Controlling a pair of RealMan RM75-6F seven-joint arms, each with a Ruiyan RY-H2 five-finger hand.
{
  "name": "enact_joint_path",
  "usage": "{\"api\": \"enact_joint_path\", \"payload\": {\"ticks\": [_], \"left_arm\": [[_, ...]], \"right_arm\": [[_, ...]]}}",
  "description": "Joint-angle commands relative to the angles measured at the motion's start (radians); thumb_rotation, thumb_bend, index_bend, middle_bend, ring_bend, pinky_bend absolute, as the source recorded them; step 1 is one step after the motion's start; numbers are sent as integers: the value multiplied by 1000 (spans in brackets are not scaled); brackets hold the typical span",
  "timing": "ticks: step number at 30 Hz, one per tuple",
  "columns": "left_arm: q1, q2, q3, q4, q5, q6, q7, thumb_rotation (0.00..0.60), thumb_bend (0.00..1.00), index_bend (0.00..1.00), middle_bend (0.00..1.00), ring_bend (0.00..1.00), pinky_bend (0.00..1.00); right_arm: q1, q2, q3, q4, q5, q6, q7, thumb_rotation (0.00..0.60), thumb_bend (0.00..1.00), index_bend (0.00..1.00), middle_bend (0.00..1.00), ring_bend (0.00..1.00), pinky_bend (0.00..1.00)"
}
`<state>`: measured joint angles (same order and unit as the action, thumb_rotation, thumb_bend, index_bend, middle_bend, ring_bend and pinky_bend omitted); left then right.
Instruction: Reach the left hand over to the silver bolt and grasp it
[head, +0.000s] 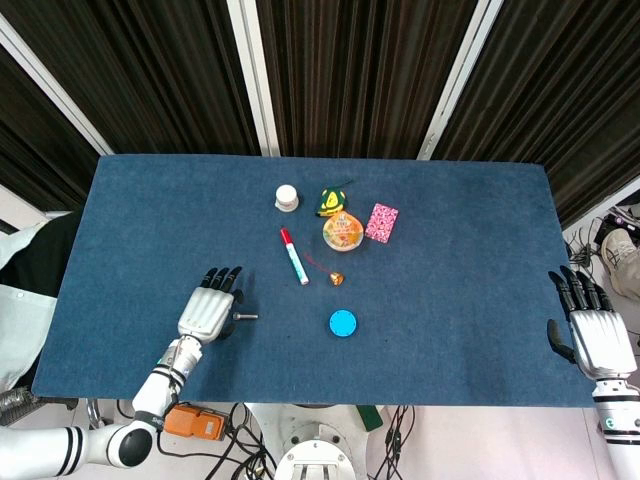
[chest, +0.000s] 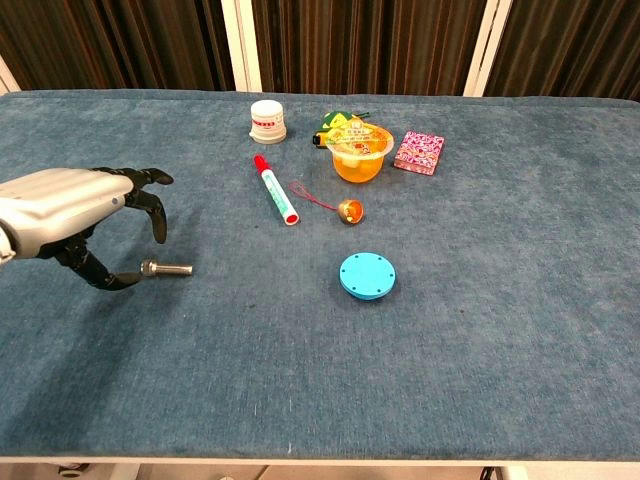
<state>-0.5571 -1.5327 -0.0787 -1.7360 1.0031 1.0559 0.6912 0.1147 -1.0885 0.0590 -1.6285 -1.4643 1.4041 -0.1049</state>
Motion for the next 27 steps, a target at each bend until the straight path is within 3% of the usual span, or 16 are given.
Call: {"api": "enact_joint_path", "payload": {"ticks": [1,27], "left_arm": [[-9,-18,3,12,-10,5,2,600,253,409,0,0,67],[-73,-70,10,29,-104,37,61,600,302,496,16,0,67]], "right_arm": [[1,0,0,0,0,-1,0,600,717,57,76,67,164],[2,1,1,-2,12,-5,-4,600,717,57,75,67,164]]}}
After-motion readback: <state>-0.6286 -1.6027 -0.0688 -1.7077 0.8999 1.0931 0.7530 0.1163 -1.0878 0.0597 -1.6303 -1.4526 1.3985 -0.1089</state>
